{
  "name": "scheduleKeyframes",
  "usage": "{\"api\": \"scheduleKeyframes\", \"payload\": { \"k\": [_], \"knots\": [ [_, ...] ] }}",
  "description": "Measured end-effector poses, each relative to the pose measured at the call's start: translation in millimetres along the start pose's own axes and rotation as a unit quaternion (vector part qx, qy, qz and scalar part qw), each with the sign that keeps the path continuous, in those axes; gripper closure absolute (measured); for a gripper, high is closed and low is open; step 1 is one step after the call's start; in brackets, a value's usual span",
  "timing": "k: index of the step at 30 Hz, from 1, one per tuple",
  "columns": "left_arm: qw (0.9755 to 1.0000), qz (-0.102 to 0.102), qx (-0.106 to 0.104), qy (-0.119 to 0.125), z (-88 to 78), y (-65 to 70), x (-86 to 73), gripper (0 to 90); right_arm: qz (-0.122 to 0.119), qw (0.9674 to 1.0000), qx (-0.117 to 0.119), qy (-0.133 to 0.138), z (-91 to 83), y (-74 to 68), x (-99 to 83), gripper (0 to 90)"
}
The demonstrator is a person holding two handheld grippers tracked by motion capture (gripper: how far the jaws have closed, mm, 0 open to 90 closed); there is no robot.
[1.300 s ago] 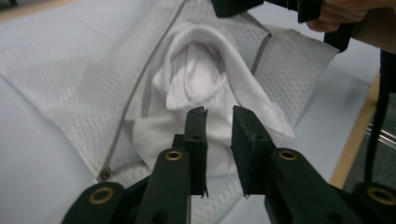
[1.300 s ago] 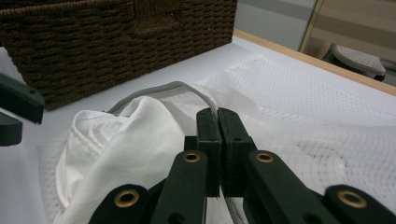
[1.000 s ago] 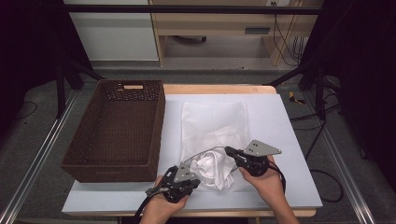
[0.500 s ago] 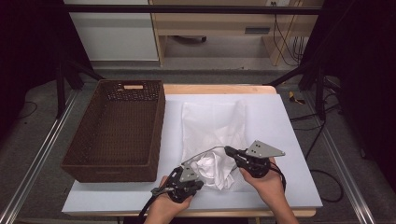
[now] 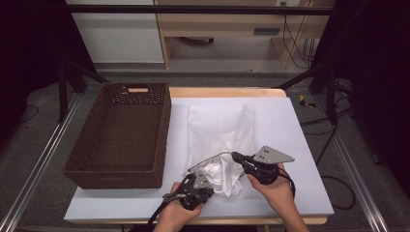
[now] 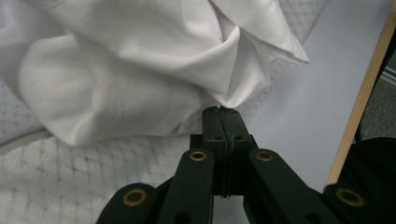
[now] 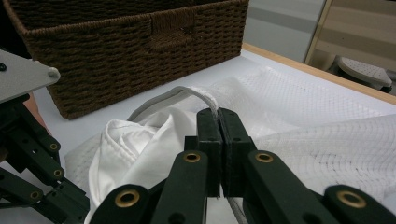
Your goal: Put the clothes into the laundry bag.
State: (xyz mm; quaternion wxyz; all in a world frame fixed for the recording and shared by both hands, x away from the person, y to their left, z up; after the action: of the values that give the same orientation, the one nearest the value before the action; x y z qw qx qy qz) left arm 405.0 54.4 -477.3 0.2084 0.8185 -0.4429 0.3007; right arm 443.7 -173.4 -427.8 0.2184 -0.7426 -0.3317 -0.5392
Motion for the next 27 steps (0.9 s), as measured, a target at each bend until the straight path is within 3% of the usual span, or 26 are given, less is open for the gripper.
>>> {"api": "scheduleKeyframes", "payload": {
  "k": [9, 12, 17, 27],
  "knots": [
    [0.9999, 0.015, 0.006, -0.006, 9.4, 3.8, 9.8, 90.0, 0.000, 1.0000, -0.003, 0.000, -2.9, 4.6, -0.8, 88.7],
    [1.0000, 0.002, 0.007, 0.004, 11.0, -0.5, 13.8, 90.0, 0.005, 1.0000, -0.004, 0.001, -4.8, 7.2, -1.5, 88.7],
    [0.9999, 0.006, 0.009, 0.009, 12.1, -0.8, 19.2, 90.0, 0.003, 1.0000, -0.002, 0.000, -3.4, 5.6, -1.4, 88.7],
    [0.9996, -0.009, 0.013, 0.021, 18.0, -7.4, 31.1, 90.0, 0.000, 1.0000, -0.002, -0.005, -1.3, 3.3, -2.4, 88.7]
  ]
}}
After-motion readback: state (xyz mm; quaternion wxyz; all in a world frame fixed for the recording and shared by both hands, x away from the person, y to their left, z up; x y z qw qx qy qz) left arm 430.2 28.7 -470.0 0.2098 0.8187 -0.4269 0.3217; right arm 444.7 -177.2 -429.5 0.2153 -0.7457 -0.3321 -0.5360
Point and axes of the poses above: each handheld gripper's, and its own axes: z roughly forward along the jaws, x roughly out of its top, y roughly to its right, the point moved 1 cm from there along z, roughly forward along the jaws, and after that the axes turned 2 degrees about -x, right-handed, at the moved point
